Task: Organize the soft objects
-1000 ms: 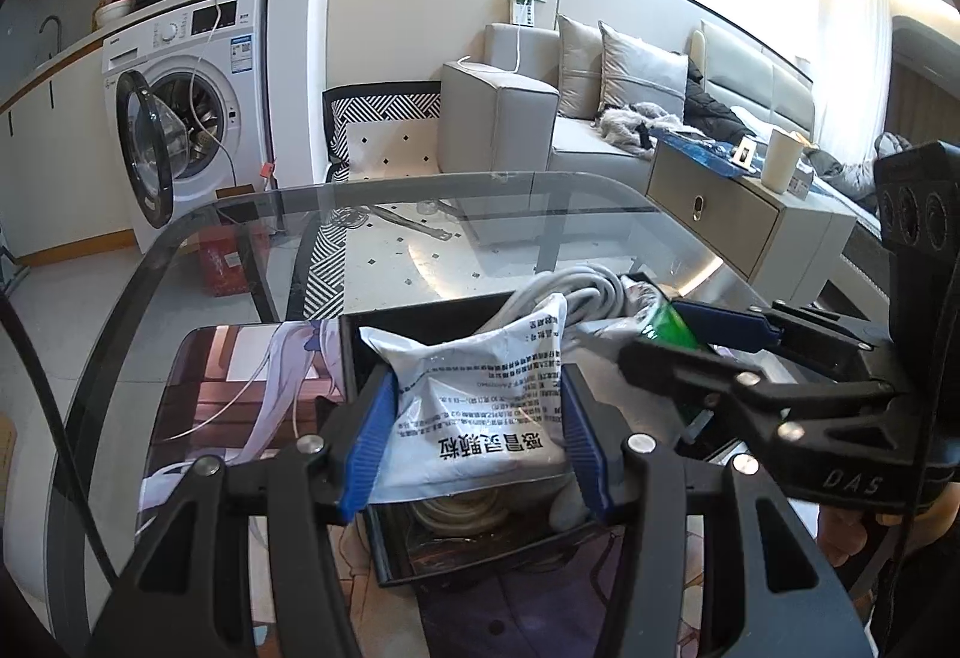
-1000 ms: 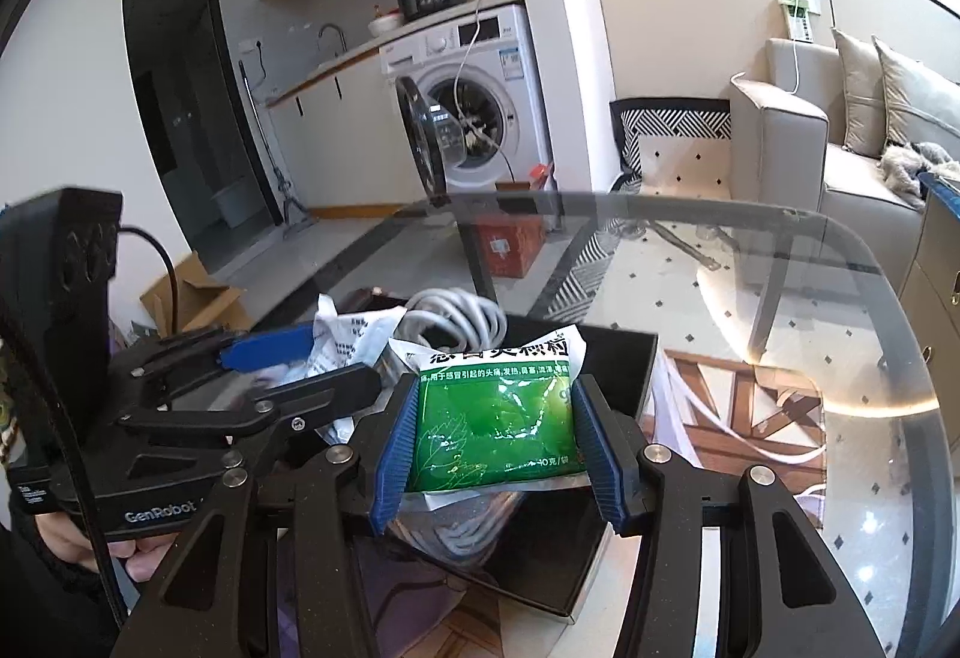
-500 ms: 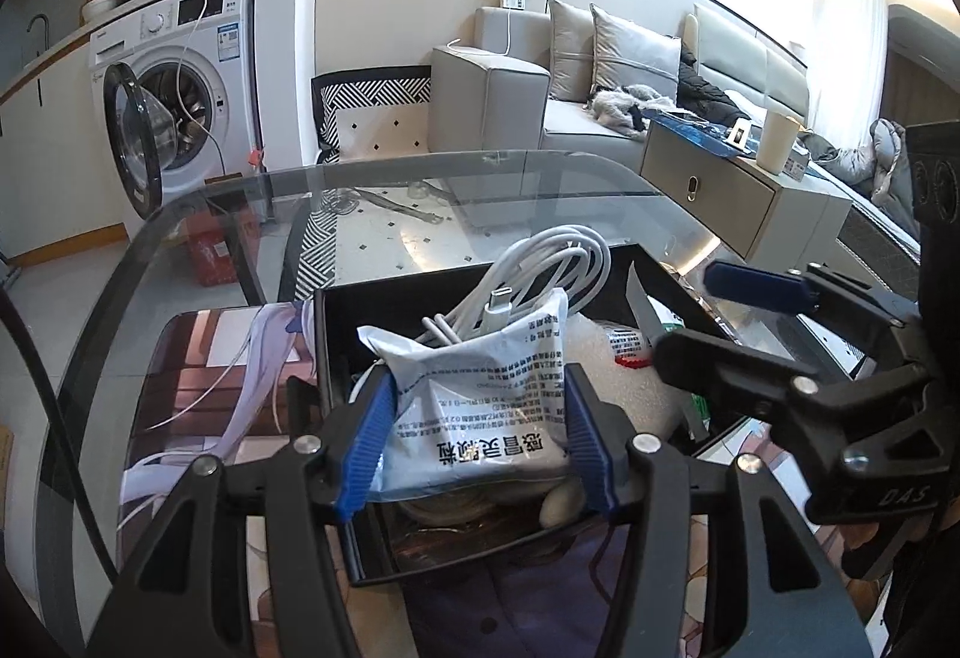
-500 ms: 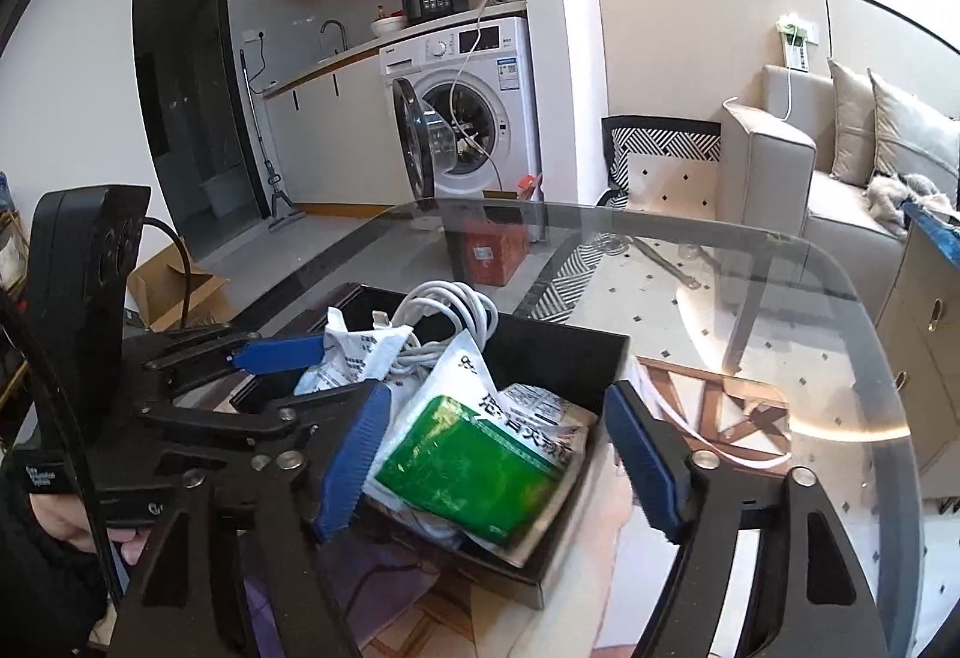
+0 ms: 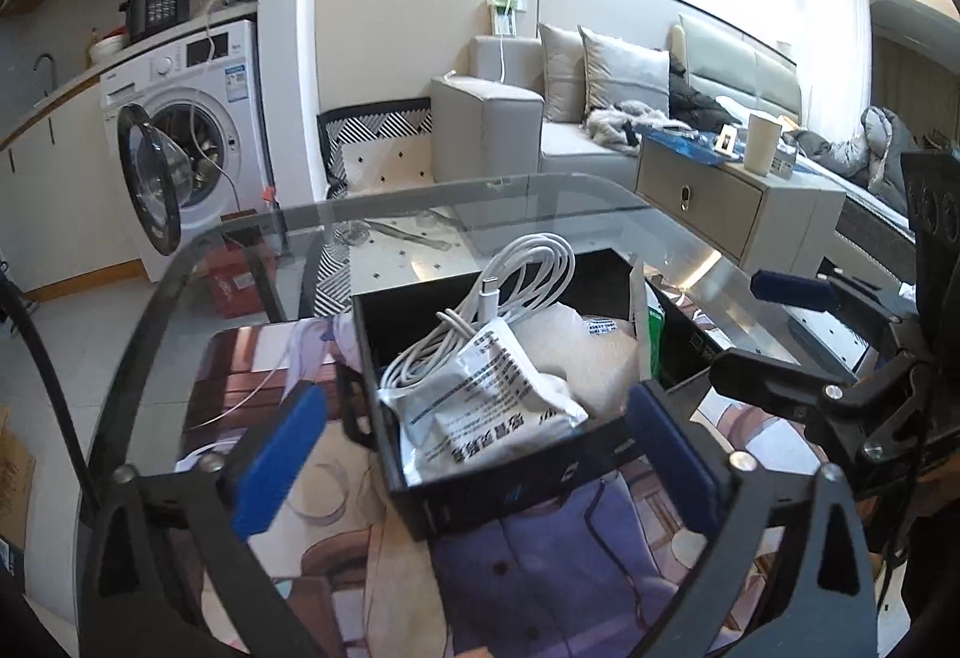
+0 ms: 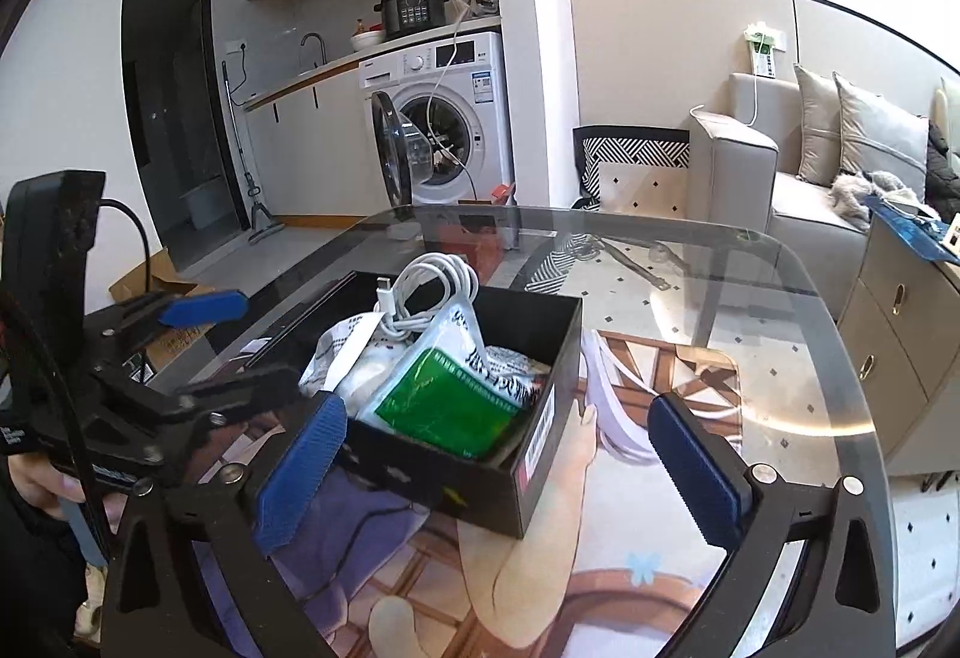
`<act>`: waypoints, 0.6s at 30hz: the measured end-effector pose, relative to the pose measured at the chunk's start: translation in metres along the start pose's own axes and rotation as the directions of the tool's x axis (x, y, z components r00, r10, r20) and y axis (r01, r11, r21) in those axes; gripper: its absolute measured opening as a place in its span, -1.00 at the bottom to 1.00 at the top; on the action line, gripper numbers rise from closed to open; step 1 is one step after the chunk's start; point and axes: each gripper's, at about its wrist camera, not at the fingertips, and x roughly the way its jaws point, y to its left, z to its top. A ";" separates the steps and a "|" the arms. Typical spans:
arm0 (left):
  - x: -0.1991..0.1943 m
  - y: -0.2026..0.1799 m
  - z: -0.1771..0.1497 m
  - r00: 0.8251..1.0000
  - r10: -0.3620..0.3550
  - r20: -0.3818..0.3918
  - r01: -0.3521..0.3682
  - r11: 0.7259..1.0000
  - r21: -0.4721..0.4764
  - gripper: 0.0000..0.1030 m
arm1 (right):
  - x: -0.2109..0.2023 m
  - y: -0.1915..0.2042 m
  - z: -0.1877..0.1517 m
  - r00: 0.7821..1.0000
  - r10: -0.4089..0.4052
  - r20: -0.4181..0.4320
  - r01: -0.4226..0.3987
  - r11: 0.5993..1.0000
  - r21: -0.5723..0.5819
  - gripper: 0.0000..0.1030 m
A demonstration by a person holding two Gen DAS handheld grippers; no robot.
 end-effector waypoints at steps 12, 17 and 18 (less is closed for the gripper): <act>-0.022 0.012 -0.026 0.995 0.071 0.073 -0.067 0.997 -0.048 1.00 | -0.022 0.019 -0.019 0.998 -0.034 0.058 0.036 0.999 -0.028 0.99; -0.019 0.012 -0.033 0.991 0.097 0.088 -0.091 0.993 -0.072 1.00 | -0.024 0.022 -0.023 0.996 -0.035 0.077 0.037 0.999 -0.019 0.99; -0.017 0.012 -0.034 0.991 0.097 0.088 -0.091 0.993 -0.072 1.00 | -0.025 0.023 -0.023 0.996 -0.039 0.082 0.041 0.999 -0.018 0.99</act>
